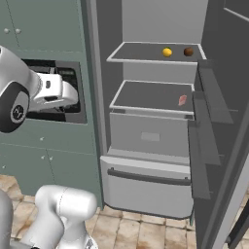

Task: Open the fridge, remove the apple, lemon, and steak, and place them on any counter.

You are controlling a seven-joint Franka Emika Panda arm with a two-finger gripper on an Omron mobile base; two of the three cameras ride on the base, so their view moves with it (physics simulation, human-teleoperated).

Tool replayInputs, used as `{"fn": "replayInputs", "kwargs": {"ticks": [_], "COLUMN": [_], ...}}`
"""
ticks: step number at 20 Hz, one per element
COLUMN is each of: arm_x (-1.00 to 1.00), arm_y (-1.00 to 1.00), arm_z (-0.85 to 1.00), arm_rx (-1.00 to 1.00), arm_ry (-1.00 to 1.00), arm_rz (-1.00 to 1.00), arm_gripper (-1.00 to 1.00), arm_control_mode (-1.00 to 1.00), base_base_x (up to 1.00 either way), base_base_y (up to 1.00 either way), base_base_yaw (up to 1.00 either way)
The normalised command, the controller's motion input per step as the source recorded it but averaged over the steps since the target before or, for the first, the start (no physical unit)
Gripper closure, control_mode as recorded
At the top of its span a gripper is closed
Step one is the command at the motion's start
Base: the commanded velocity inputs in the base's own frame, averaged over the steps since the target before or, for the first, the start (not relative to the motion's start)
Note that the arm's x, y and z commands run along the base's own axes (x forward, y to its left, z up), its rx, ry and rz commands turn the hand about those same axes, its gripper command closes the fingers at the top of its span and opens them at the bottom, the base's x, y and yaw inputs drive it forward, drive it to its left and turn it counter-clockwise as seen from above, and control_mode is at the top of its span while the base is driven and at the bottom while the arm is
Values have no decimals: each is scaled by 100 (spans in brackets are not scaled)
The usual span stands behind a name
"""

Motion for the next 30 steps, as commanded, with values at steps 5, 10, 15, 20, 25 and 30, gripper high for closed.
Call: {"fn": "replayInputs", "kwargs": {"ticks": [5, 10, 15, 20, 25, 30], "arm_x": [14, 0, 0, 0, 0, 0], "arm_y": [0, 0, 0, 0, 0, 0], "arm_z": [-6, 0, 0, 0, 0, 0], "arm_rx": [0, 0, 0, 0, 0, 0], "arm_ry": [7, 0, 0, 0, 0, 0], "arm_rz": [0, 0, 0, 0, 0, 0], "arm_gripper": [-100, -100, -100, -100, -100, -100], "arm_control_mode": [-100, 100, 100, 100, 100, 100], "base_base_x": [0, 23, 14, 8, 16, 55], "base_base_y": [0, -13, -24, -53, -40, 13], "base_base_yaw": [0, -5, -22, -30, -31, -13]}}
